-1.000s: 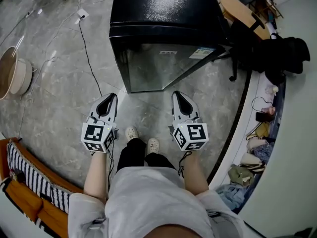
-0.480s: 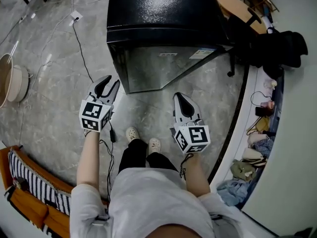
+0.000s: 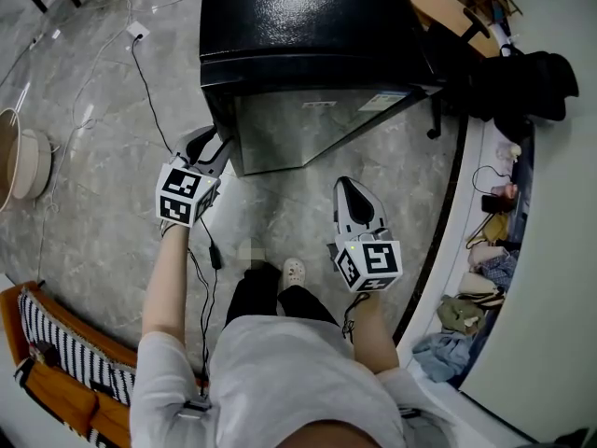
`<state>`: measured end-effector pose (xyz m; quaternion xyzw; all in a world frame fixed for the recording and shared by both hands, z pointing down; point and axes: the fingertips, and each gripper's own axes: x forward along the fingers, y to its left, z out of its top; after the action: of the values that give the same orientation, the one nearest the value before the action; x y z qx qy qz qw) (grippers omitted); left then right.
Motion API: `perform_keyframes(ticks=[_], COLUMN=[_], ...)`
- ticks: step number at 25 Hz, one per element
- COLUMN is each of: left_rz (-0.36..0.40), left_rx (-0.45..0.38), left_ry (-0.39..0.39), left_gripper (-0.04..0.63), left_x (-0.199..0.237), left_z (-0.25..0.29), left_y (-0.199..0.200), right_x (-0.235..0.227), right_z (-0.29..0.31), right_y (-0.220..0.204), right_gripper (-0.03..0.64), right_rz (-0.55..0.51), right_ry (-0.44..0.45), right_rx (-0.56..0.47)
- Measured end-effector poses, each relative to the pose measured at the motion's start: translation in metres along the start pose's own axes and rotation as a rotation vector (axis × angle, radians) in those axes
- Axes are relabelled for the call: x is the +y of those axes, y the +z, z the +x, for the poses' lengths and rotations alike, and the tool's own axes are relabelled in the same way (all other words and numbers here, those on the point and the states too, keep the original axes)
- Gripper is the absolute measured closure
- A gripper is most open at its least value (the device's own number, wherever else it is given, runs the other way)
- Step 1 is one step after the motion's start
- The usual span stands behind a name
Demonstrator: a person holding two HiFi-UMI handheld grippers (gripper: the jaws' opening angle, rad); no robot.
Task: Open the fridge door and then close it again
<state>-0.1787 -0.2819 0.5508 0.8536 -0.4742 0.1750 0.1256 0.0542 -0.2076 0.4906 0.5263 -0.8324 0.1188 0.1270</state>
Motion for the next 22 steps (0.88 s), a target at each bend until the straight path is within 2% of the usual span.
perform_keyframes(ticks=[8, 15, 22], left_rz=[0.016, -0.011, -0.016], left_rx=[0.004, 0.021, 0.049], left_ry=[0.000, 0.003, 0.062], left_gripper=[0.465, 0.486, 0.491], left_x=[0.005, 0.005, 0.003], left_z=[0.007, 0.007, 0.004], left_y=[0.000, 0.000, 0.000], right_x=[-0.001, 0.000, 0.000], right_z=[0.000, -0.003, -0.011], right_y=[-0.001, 0.002, 0.004], right_gripper=[0.592, 0.592, 0.592], right_rz=[-0.005, -0.016, -0.018], right_ry=[-0.010, -0.001, 0.006], right_rx=[0.007, 0.003, -0.007])
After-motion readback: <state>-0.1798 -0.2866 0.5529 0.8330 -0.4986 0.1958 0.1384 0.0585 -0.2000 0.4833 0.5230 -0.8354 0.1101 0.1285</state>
